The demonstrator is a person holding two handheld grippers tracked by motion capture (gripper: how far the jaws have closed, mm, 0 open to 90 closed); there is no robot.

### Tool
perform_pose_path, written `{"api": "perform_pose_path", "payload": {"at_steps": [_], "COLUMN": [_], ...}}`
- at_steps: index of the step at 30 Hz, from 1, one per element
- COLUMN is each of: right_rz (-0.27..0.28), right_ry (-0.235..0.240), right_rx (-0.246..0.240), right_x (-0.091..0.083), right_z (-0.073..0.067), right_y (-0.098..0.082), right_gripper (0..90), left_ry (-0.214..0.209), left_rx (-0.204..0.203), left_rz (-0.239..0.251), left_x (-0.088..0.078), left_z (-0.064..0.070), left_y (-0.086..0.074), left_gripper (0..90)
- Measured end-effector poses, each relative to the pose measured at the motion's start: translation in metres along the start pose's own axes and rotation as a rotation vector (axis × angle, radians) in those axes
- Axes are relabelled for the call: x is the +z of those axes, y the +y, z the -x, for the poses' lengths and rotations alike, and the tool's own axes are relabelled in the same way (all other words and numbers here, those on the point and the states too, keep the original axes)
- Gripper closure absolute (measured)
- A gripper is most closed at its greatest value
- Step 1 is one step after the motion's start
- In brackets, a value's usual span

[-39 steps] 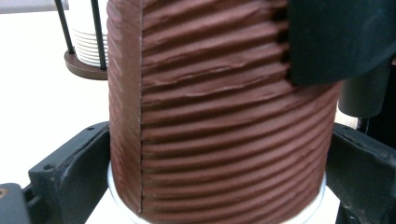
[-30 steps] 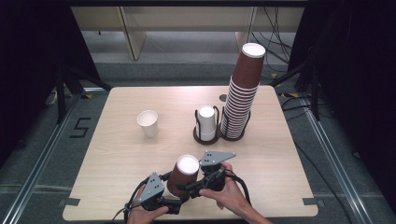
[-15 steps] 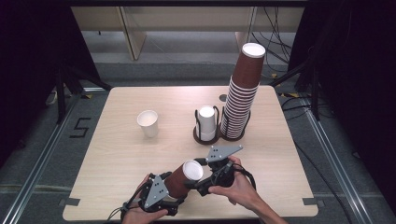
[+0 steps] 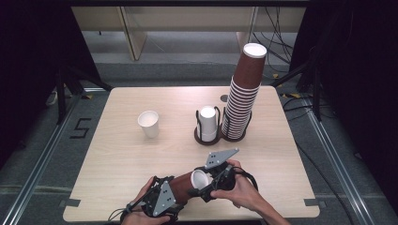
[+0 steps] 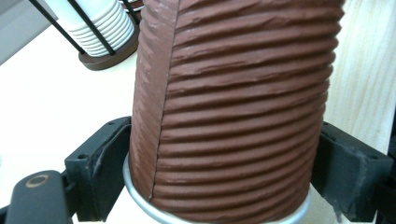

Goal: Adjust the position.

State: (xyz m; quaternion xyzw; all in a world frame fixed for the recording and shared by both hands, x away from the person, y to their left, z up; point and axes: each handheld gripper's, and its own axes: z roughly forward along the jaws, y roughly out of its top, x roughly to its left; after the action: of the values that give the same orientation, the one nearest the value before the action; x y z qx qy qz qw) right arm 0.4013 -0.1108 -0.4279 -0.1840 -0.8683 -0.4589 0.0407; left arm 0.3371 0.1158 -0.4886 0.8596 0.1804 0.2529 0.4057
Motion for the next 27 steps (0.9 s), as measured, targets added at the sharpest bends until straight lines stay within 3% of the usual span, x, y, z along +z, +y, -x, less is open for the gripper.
{"api": "perform_pose_path", "payload": {"at_steps": [3, 4, 7, 14, 15, 17, 21, 23, 24, 27], "right_rz": [0.013, 0.017, 0.051, 0.146, 0.155, 0.173, 0.198, 0.190, 0.188, 0.188], "right_ry": [0.013, 0.018, 0.018, 0.081, 0.093, 0.106, 0.154, 0.134, 0.148, 0.151], "right_rx": [0.008, 0.013, 0.042, 0.103, 0.123, 0.118, 0.145, 0.145, 0.162, 0.152], "right_x": [-0.002, -0.003, -0.009, -0.021, -0.022, -0.023, -0.024, -0.024, -0.025, -0.025], "right_z": [0.002, 0.003, 0.006, 0.012, 0.011, 0.011, 0.012, 0.013, 0.012, 0.015], "right_y": [0.001, 0.001, 0.002, 0.003, 0.003, 0.004, 0.004, 0.004, 0.003, 0.003], "right_gripper": [23.5, 23.7, 24.1, 24.3, 24.3, 24.3, 24.3, 24.3, 24.3, 23.9], "left_ry": [-0.027, -0.024, -0.039, -0.039, -0.042, -0.039, -0.040, -0.040, -0.047, -0.060], "left_rx": [-0.035, -0.070, -0.126, -0.173, -0.177, -0.179, -0.193, -0.193, -0.191, -0.181], "left_rz": [0.048, 0.092, 0.176, 0.362, 0.372, 0.400, 0.415, 0.415, 0.411, 0.399], "left_x": [0.000, 0.001, -0.001, -0.006, -0.007, -0.008, -0.007, -0.007, -0.008, -0.009], "left_z": [-0.003, -0.004, -0.008, -0.012, -0.012, -0.011, -0.010, -0.010, -0.011, -0.013], "left_y": [-0.003, -0.004, -0.008, -0.008, -0.008, -0.008, -0.007, -0.007, -0.008, -0.008], "left_gripper": [8.3, 7.0, 5.3, 3.3, 3.2, 3.1, 2.9, 3.2, 3.7, 5.9]}}
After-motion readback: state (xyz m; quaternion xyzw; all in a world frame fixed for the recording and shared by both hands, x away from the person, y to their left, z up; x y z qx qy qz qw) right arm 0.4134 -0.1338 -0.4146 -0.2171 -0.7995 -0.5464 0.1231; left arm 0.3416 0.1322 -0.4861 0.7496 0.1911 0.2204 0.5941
